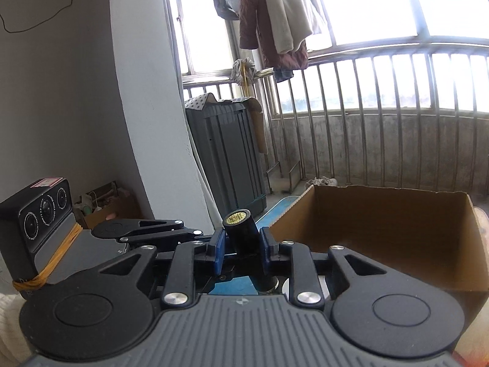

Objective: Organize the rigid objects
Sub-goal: 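Carry the black cylinder with the right gripper into the cardboard box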

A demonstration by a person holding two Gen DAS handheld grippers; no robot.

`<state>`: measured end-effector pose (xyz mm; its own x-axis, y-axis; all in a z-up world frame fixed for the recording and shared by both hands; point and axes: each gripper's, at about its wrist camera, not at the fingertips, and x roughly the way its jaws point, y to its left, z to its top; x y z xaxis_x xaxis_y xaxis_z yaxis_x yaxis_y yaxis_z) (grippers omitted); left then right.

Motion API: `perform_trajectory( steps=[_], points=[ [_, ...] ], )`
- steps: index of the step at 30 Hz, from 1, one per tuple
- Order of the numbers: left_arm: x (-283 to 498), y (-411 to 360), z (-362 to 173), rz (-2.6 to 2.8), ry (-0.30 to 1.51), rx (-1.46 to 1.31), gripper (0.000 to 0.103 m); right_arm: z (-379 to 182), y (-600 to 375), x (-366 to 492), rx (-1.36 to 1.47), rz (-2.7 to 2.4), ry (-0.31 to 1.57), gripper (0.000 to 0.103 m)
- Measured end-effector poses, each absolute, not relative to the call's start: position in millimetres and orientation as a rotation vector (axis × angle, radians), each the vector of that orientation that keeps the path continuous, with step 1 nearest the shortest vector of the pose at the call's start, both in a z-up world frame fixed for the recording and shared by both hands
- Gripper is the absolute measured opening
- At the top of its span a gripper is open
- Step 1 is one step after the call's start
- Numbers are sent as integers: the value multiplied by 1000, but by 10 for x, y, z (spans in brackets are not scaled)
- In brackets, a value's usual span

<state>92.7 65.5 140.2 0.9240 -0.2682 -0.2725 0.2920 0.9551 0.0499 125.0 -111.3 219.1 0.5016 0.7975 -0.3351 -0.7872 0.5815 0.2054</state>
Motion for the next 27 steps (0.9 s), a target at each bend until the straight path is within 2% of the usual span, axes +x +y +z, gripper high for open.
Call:
perform_trajectory(
  steps=[8, 18, 24, 27],
  points=[
    [2012, 913, 1274, -321, 445, 132, 21, 2210, -581, 2298, 113, 1079, 588, 25],
    [2807, 919, 1207, -296, 710, 202, 21, 1899, -472, 3074, 172, 919, 710, 25],
    [3087, 756, 1016, -237, 854, 416, 21, 1671, -566, 3445, 286, 861, 813, 25],
    [3158, 752, 958, -226, 904, 421, 21, 1536, -576, 3597, 317, 838, 852, 25]
  ],
)
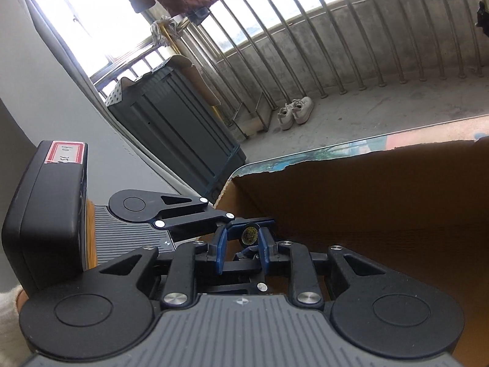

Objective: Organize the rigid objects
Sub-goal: 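Carry the black cylinder with the right gripper into the cardboard box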

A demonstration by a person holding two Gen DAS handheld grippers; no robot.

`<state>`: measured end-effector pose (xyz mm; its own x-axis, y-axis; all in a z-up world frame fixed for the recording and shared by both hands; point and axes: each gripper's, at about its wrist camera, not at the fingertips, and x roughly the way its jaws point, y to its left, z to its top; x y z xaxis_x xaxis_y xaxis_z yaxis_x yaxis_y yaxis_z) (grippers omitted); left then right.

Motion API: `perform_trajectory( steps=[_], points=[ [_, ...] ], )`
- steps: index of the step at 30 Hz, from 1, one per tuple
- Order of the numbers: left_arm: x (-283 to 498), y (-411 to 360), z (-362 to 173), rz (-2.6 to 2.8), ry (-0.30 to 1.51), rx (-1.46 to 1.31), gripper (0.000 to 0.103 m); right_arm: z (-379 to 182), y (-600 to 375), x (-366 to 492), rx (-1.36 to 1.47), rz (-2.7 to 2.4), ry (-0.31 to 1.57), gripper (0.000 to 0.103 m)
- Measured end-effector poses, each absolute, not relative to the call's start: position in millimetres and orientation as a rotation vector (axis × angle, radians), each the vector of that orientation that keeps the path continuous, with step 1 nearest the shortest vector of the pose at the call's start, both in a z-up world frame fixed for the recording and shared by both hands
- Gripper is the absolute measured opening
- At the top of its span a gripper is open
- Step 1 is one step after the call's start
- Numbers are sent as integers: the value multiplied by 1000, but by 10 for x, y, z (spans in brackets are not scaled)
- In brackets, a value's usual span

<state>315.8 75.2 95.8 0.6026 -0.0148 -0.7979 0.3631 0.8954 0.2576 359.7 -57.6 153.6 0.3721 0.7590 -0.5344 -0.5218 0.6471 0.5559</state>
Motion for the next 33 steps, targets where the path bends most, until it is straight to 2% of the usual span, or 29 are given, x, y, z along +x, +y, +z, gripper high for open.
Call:
perform_trajectory(
  steps=[5, 16, 33],
  points=[
    [3228, 814, 919, -197, 910, 483, 21, 1323, -623, 3789, 412, 826, 919, 25],
    [3390, 804, 1003, -189, 955, 471, 24, 1218, -555, 4083, 491, 783, 1057, 25],
    [3305, 771, 1085, -150, 953, 589, 27, 1108, -440, 4084, 547, 803, 1073, 25]
  ],
)
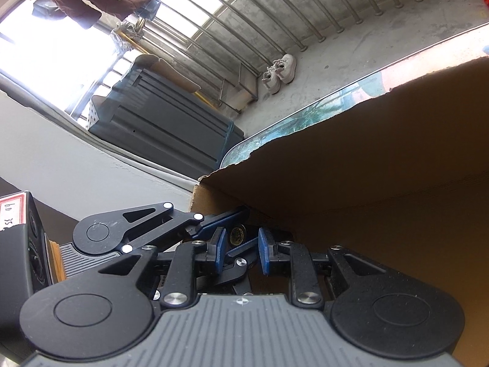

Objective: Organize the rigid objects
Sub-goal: 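Carry the black cylinder with the right gripper into the cardboard box, then open the right gripper to release the cylinder and lift out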

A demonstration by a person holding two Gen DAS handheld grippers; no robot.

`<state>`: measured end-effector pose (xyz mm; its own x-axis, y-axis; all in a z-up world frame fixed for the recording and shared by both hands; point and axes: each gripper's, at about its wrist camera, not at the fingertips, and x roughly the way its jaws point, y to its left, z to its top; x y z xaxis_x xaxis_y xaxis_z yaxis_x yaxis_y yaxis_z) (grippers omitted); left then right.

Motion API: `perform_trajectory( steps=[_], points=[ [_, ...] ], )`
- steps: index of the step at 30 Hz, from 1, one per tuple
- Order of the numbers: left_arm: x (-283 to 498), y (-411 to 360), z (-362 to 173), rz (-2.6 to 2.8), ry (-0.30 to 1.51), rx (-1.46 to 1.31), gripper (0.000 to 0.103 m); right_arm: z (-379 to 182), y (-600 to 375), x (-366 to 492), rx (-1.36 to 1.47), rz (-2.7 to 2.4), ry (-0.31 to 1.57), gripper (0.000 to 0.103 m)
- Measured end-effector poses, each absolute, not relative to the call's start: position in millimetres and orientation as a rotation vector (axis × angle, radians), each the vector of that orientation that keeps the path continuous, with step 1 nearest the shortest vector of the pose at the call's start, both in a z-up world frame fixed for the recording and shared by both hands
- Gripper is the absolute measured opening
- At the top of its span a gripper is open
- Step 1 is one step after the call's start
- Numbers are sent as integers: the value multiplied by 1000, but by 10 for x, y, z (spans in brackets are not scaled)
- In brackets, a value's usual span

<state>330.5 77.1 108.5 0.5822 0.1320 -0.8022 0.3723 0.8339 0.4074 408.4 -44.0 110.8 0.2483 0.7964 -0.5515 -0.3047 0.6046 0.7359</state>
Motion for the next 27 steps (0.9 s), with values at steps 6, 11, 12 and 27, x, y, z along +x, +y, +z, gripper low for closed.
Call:
perform_trajectory(
  steps=[6, 11, 12, 27],
  points=[
    [3362, 797, 1074, -152, 941, 613, 27, 1084, -432, 4104, 578, 797, 1067, 25],
    [3268, 680, 944, -152, 871, 793, 28, 1016, -477, 4072, 602, 788, 1077, 25],
    [3268, 679, 932, -154, 863, 802, 28, 1026, -463, 4061, 587, 786, 1076, 25],
    [3303, 740, 1083, -118, 804, 805, 35, 1157, -451, 3990, 577, 797, 1038, 26]
  ],
)
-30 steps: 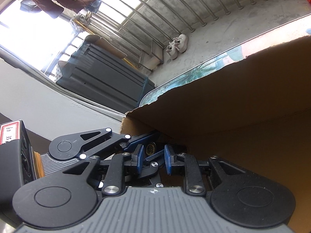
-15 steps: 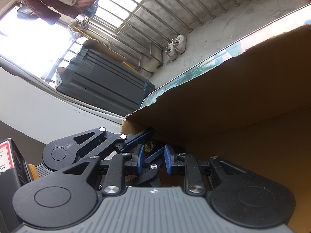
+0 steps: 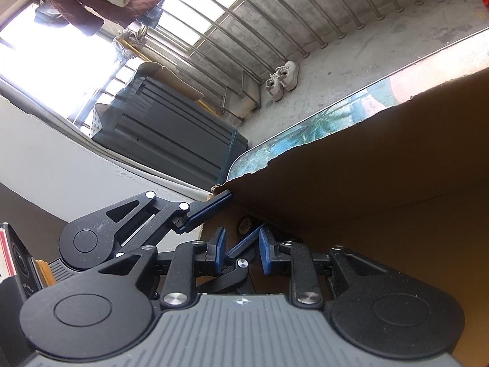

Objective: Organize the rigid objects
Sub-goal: 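Open the right gripper to release the cylinder and lift out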

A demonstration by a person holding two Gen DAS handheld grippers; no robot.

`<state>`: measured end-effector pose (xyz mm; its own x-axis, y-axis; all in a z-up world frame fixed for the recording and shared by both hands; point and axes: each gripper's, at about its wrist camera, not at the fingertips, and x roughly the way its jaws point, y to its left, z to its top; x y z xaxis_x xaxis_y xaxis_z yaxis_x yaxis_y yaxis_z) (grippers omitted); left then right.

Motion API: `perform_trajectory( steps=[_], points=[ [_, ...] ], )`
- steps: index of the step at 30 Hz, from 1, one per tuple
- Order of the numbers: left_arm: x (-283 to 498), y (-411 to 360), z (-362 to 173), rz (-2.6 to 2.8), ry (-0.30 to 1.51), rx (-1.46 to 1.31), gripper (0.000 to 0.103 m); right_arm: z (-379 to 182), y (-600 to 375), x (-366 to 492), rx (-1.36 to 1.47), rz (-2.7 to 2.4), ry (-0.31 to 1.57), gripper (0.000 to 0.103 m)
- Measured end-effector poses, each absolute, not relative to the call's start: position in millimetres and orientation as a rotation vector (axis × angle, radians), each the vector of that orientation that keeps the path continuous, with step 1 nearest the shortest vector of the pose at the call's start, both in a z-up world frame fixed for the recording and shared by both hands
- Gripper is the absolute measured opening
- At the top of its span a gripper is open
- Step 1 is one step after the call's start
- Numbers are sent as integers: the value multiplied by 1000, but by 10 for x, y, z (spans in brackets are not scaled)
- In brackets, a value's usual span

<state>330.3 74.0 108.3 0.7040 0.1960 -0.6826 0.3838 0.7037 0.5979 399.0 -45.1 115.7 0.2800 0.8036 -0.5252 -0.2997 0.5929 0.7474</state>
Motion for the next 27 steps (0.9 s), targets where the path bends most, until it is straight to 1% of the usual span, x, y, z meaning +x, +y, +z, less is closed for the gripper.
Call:
perform_trajectory(
  steps=[4, 7, 11, 13, 15, 16, 17, 18, 21, 22, 23, 27],
  points=[
    [3135, 766, 1244, -126, 761, 751, 35, 1267, -525, 3901, 534, 781, 1008, 26],
    [2935, 802, 1423, -135, 722, 695, 35, 1413, -615, 3817, 553, 786, 984, 26],
    [2453, 889, 1744, -168, 631, 574, 36, 1654, -746, 3602, 537, 784, 938, 26],
    [2186, 940, 1859, -193, 591, 510, 38, 1792, -820, 3458, 520, 795, 910, 26],
    [1880, 992, 1931, -225, 545, 439, 44, 1928, -897, 3286, 511, 809, 879, 26],
    [1711, 1012, 1933, -242, 522, 401, 46, 2005, -946, 3187, 513, 816, 860, 26],
    [1600, 1025, 1922, -254, 508, 374, 51, 2067, -989, 3093, 512, 825, 850, 26],
    [1454, 1063, 1912, -274, 494, 338, 53, 2109, -1031, 3008, 513, 834, 836, 26],
    [1267, 1027, 1816, -318, 511, 280, 53, 2235, -1135, 2731, 487, 846, 798, 26],
    [1175, 872, 1814, -333, 519, 258, 53, 2264, -1153, 2649, 473, 846, 793, 26],
    [907, 685, 1787, -348, 522, 239, 53, 2292, -1177, 2563, 457, 847, 786, 26],
    [784, 742, 1709, -365, 521, 184, 53, 2327, -1233, 2229, 400, 855, 778, 27]
  ],
)
